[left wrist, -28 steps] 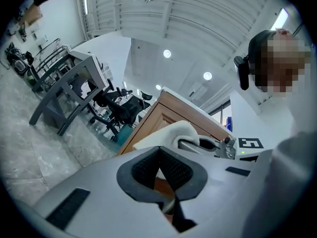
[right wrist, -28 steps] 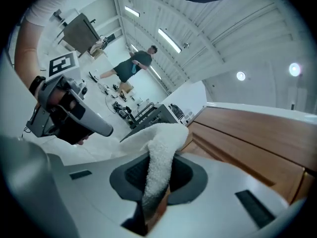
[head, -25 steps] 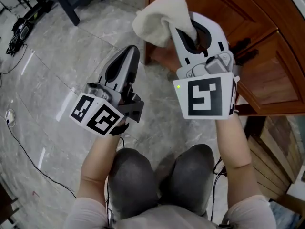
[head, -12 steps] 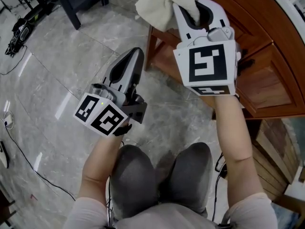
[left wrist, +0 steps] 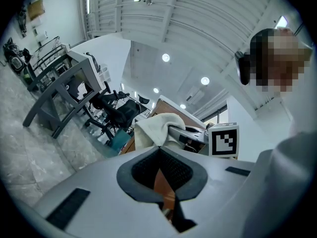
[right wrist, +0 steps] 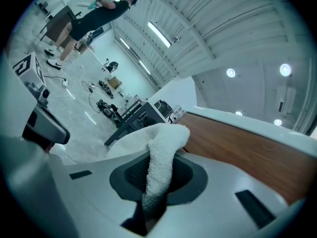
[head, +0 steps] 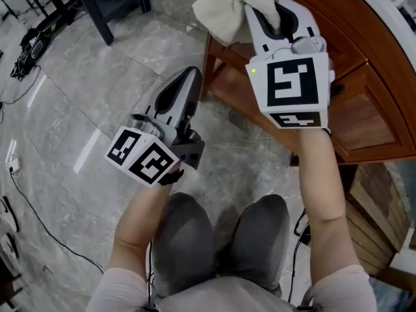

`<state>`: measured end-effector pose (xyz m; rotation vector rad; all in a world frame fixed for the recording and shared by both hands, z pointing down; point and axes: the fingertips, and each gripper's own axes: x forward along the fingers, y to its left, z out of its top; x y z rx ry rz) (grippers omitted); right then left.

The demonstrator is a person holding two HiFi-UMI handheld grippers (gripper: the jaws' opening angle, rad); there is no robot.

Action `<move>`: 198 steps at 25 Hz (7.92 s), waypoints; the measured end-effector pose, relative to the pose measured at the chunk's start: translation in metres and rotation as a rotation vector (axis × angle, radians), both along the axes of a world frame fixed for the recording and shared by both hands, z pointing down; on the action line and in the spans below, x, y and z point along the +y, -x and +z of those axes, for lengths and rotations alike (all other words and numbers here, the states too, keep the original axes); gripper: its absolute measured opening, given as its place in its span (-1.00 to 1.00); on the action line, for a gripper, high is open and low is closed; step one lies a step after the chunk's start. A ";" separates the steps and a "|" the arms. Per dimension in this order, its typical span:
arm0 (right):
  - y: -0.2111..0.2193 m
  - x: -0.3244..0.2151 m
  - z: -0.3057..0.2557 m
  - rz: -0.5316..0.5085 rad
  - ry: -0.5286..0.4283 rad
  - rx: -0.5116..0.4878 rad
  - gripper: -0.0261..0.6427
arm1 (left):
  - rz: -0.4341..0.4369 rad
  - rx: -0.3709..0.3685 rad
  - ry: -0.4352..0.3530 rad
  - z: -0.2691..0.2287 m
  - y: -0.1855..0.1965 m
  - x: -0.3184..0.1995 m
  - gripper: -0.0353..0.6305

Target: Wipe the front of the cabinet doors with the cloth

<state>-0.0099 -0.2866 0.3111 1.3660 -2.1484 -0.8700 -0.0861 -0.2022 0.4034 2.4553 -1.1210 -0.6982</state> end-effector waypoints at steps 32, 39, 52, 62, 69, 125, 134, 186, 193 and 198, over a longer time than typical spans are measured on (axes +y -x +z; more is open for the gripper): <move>-0.128 0.081 0.002 0.163 0.006 -0.042 -0.71 | 0.092 0.000 -0.020 -0.004 -0.069 0.030 -0.84; -0.140 0.085 0.004 0.156 -0.003 -0.028 -0.71 | 0.098 0.001 -0.020 -0.003 -0.079 0.029 -0.84; -0.031 0.041 0.058 -0.032 0.052 -0.077 -0.71 | 0.016 -0.043 0.012 0.025 -0.033 0.027 -0.84; 0.021 -0.006 0.074 -0.032 0.112 -0.061 -0.71 | -0.044 -0.009 0.042 0.041 0.012 0.026 -0.84; 0.011 -0.018 0.075 0.020 0.108 -0.077 -0.71 | -0.031 0.017 0.043 0.043 0.013 0.016 -0.84; -0.065 0.055 0.095 0.124 0.076 -0.114 -0.71 | 0.054 0.028 0.052 0.058 -0.026 0.026 -0.84; 0.006 0.019 0.130 0.004 0.089 -0.046 -0.71 | 0.012 0.015 0.058 0.062 -0.004 0.028 -0.84; -0.116 0.068 0.185 0.159 0.158 -0.021 -0.71 | 0.073 0.027 0.078 0.078 -0.038 0.018 -0.84; -0.116 0.061 0.192 0.109 0.184 0.004 -0.71 | 0.046 -0.024 0.068 0.081 -0.049 0.009 -0.84; -0.109 0.058 0.199 0.092 0.262 0.020 -0.71 | 0.020 -0.069 0.119 0.083 -0.052 0.005 -0.84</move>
